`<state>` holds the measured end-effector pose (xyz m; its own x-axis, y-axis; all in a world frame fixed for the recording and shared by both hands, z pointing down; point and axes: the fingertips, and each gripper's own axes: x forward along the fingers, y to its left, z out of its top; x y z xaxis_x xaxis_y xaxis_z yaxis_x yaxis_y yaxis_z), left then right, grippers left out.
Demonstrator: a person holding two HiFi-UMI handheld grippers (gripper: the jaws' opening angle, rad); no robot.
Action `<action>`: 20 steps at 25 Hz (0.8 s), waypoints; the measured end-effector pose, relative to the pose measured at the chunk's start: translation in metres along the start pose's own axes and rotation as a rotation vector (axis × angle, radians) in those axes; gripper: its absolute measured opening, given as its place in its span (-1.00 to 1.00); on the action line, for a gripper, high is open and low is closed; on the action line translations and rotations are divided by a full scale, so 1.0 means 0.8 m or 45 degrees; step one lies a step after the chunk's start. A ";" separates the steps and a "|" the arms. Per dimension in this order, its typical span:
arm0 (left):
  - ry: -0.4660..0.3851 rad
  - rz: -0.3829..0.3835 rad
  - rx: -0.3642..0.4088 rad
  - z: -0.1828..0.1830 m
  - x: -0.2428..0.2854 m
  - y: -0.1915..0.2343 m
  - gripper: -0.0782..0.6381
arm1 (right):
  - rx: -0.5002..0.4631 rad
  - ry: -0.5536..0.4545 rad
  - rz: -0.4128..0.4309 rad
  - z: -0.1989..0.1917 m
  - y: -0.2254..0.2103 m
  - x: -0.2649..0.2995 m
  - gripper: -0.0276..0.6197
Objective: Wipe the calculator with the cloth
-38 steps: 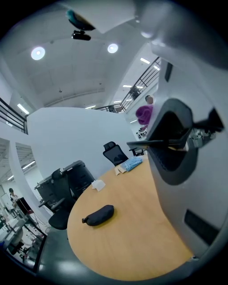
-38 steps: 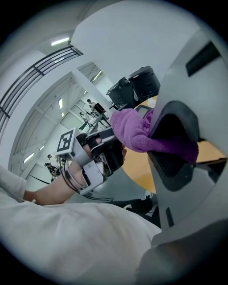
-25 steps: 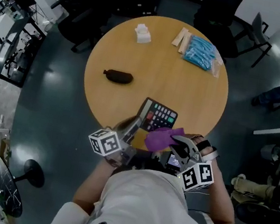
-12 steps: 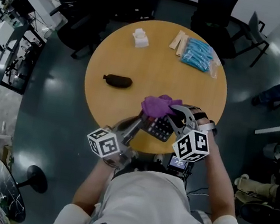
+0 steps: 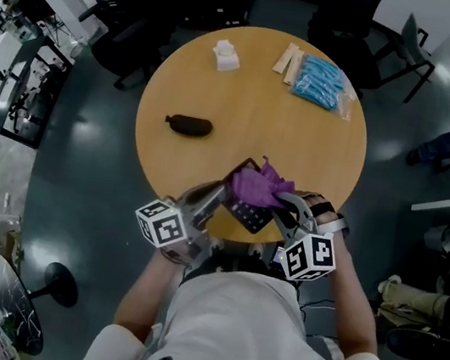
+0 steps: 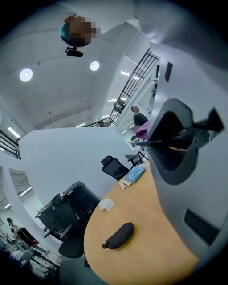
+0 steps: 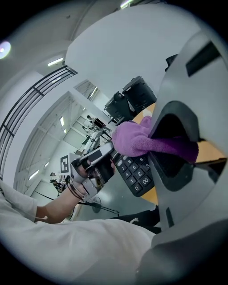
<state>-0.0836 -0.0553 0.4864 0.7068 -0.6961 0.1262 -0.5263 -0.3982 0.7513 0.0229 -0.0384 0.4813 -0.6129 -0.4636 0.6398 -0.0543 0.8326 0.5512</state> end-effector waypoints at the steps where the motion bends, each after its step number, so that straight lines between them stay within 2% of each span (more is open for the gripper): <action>1: 0.010 0.001 -0.005 -0.002 0.002 0.000 -0.65 | -0.011 0.011 -0.007 -0.002 0.004 -0.001 -0.69; 5: 0.030 0.010 -0.064 -0.011 0.004 0.004 -0.65 | -0.064 0.052 -0.009 -0.003 0.021 -0.012 -0.69; 11: 0.008 0.012 -0.146 -0.013 0.005 0.015 -0.65 | -0.108 0.051 0.077 0.000 0.060 -0.022 -0.69; 16: -0.008 0.019 -0.142 -0.002 0.005 0.020 -0.65 | -0.114 0.022 0.149 0.012 0.089 -0.025 -0.69; 20: -0.018 -0.003 -0.100 0.012 0.003 0.023 -0.65 | -0.100 -0.031 0.219 0.021 0.111 -0.031 -0.69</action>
<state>-0.0958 -0.0700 0.4946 0.7009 -0.7038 0.1158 -0.4855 -0.3519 0.8003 0.0202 0.0521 0.5057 -0.6267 -0.3080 0.7158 0.1143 0.8723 0.4754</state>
